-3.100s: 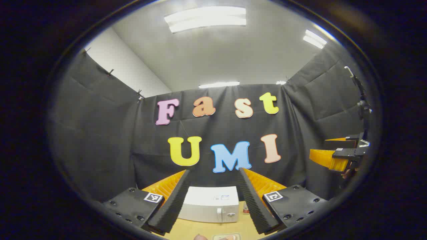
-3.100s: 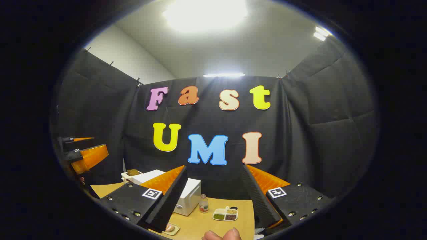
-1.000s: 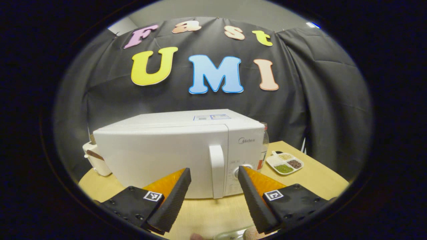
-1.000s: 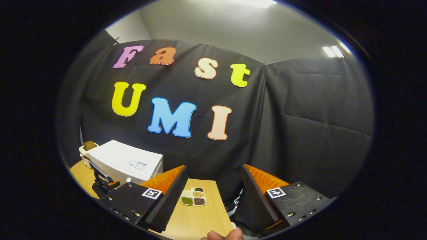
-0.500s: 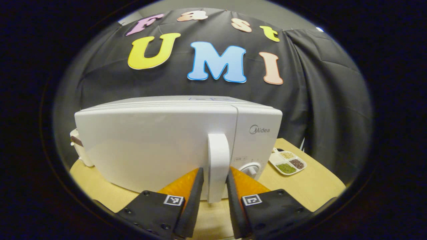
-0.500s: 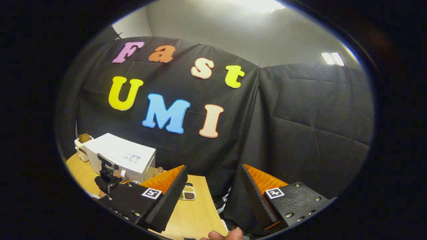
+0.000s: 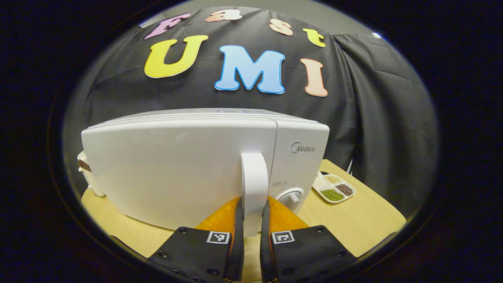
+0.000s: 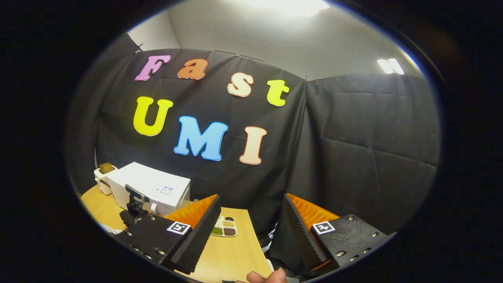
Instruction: Open the microwave oven with the left hand, put the food in, and close the microwave oven.
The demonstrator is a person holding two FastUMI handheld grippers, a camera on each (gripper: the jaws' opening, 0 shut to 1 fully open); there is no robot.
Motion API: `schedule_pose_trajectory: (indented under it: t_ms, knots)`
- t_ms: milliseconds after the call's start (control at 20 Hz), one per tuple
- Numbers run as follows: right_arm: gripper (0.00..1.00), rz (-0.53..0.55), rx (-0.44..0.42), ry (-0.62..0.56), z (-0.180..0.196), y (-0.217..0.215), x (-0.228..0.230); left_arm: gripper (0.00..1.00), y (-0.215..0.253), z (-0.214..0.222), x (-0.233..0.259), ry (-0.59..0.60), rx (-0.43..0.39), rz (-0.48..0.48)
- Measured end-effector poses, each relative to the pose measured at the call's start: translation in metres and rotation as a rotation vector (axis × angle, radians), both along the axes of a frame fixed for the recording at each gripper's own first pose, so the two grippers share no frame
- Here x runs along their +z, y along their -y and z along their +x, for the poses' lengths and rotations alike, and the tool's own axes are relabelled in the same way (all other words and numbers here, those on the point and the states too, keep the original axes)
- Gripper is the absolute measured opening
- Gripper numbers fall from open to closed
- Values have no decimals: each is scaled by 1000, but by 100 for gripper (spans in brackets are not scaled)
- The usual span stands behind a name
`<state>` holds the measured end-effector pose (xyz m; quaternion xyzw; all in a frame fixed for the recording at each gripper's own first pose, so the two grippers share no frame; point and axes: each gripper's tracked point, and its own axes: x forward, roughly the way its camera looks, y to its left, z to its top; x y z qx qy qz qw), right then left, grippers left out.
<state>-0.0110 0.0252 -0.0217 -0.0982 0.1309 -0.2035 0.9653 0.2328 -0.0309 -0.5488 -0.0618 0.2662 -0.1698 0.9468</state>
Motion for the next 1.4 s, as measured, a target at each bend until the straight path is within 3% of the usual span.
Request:
schedule_pose_trajectory:
  t_ms: [400,650,850,1150,1200,1400]
  knots:
    - [97,-34,-18,25,-39,6,17,19,-2,-4,2,-51,13,12]
    - [96,5,-23,39,-58,7,12,17,-41,-89,20,24,12,51]
    - [97,52,63,57,-53,-7,3,22,-86,-149,27,-5,55,82]
    - [97,127,187,85,-59,-16,-5,31,-178,-216,35,-70,237,192]
    - [97,144,202,82,-62,-16,-10,27,-193,-226,36,-78,267,205]
    - [97,192,256,90,-74,-18,-23,28,-254,-249,40,-123,394,210]
